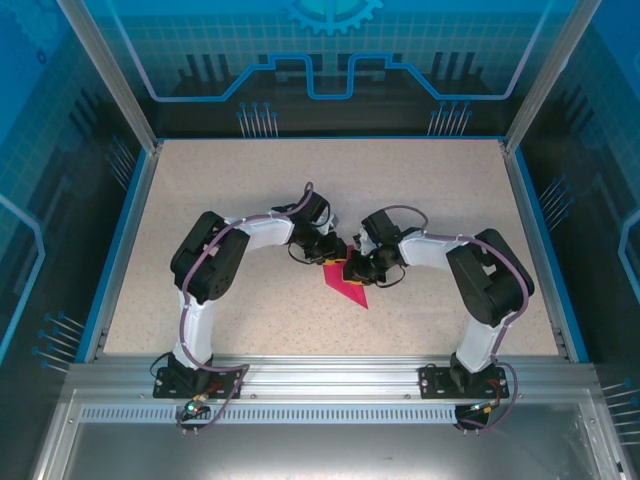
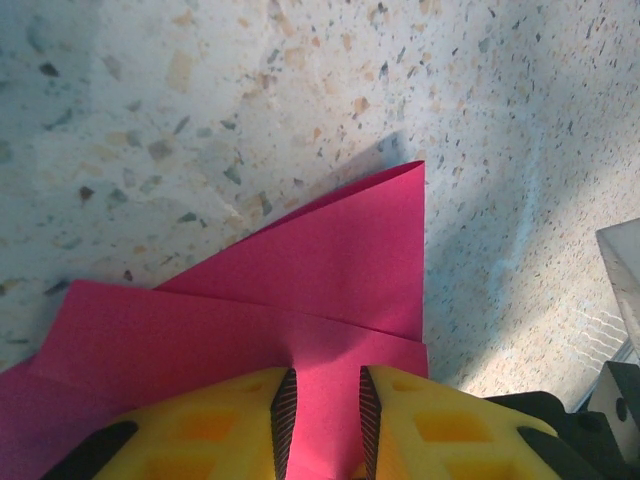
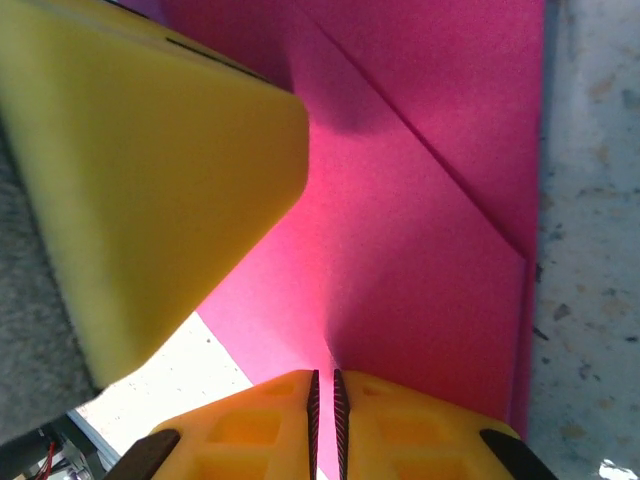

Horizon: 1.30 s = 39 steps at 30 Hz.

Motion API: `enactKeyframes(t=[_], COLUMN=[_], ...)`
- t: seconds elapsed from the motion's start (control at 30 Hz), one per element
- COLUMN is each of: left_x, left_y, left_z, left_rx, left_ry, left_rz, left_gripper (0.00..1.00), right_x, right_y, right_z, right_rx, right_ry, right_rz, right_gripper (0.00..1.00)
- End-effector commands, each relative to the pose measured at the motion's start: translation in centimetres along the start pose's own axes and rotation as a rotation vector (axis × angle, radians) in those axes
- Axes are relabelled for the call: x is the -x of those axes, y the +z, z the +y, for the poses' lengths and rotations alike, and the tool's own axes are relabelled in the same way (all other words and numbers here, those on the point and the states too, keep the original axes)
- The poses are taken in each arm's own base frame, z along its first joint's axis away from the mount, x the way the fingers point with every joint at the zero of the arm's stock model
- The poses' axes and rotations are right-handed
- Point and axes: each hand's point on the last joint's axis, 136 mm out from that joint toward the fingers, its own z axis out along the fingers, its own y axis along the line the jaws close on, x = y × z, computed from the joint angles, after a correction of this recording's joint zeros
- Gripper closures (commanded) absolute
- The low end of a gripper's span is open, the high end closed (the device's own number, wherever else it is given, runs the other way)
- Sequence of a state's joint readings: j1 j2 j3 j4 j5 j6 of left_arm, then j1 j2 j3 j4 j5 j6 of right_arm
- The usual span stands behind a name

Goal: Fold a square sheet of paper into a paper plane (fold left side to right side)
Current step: Fourth fold the wing at the center of the table.

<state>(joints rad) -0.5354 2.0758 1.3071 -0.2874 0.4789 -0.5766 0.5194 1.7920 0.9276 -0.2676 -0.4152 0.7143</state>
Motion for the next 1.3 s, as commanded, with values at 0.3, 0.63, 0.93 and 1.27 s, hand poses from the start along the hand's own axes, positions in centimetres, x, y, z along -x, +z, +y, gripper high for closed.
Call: enactKeyframes(t=[0.3,0.63,0.93,1.27], left_x=[-0.7,-0.6,-0.5,-0.5], left_y=[1.3,1.3,1.3,1.2], left_z=[3.6,3.9,4.0,4.0], left_rx=[0.098,0.108,0.115,0.117], left_ry=[-0.048,-0.054,-0.057,-0.054], left_rz=[0.019,0.018,0.016,0.013], left_gripper=[0.71,0.72,0.72,0.72], right_x=[-5.9,-9.3,-11.5,-13.8], right_y=[-0.5,-1.1,-1.8,-2.6], right_z=[-5.0,-7.3,-8.6,-10.1], right_rx=[-0.192,-0.231,-0.259,-0.285], right_ry=[0.022,0.048,0.058,0.086], right_rz=[0.153,0.213,0.247,0.261], right_gripper=[0.85,0.85,0.85,0.85])
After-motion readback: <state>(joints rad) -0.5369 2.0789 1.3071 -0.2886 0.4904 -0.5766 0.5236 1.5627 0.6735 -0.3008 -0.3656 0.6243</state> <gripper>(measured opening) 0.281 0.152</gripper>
